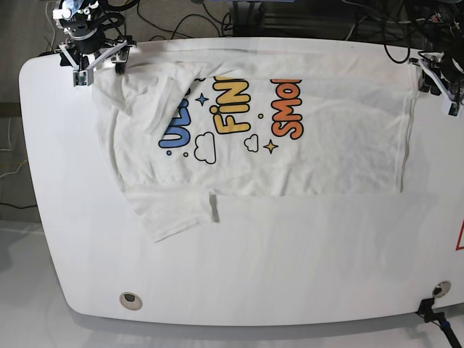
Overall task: Fold the T-shirt properly
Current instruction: 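Open both grippers and release the shirt's shoulder edges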
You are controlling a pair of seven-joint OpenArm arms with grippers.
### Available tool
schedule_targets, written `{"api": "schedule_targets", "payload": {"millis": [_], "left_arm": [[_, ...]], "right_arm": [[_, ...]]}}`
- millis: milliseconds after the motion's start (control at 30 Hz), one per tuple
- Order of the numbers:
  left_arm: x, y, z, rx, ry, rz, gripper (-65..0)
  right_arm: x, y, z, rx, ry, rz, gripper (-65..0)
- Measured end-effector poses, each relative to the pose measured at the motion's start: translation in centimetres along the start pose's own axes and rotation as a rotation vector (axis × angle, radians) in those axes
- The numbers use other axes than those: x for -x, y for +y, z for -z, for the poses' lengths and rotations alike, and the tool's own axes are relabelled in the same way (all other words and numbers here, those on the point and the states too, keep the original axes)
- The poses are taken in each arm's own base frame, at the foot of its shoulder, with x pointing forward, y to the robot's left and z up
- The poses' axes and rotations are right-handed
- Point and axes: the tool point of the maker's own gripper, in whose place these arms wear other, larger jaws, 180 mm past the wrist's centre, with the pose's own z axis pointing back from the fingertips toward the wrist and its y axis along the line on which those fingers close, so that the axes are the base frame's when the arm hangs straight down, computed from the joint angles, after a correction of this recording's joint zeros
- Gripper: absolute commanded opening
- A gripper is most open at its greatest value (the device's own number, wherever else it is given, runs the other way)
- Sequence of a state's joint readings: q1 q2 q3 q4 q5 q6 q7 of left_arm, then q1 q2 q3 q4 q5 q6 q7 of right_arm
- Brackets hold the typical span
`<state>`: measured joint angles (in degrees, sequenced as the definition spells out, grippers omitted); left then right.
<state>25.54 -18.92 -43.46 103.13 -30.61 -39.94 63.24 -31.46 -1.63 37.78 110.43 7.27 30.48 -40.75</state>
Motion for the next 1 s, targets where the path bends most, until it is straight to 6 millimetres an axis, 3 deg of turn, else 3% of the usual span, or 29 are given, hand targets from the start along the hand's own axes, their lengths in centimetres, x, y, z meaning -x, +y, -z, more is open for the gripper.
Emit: {"api": "schedule_targets", "payload": {"millis": [100,300,433,567,1000], "left_arm": [[-0.8,0.1,0.1,-0.003,-0.022,-0.004,-47.9],[-4.0,2.6,-0.9,-0.075,-0.123,-0.043,-48.1],[-6.0,2.2,-1.6,-0.084,-0.180,-0.006,-48.1],[-5.8,2.3,-1.6,-0.087,-0.170,-0.004,-48.1],[-5.7,2.2,-1.6,-0.085,-0.167,-0.004,-48.0]], "right_arm": [[0.0,0.0,0.0,0.001,0.000,0.000,-15.7],[-0.1,0.0,-0.1,0.001,-0.002,-0.002,-15.7],[-1.9,-0.1,-0.9,0.017,-0.052,-0.038,-15.7],[-1.1,-0.3,-1.2,0.022,-0.026,-0.039,-15.7],[-0.9,-4.4,-2.5,0.139,-0.015,-0.040,-15.5]]}}
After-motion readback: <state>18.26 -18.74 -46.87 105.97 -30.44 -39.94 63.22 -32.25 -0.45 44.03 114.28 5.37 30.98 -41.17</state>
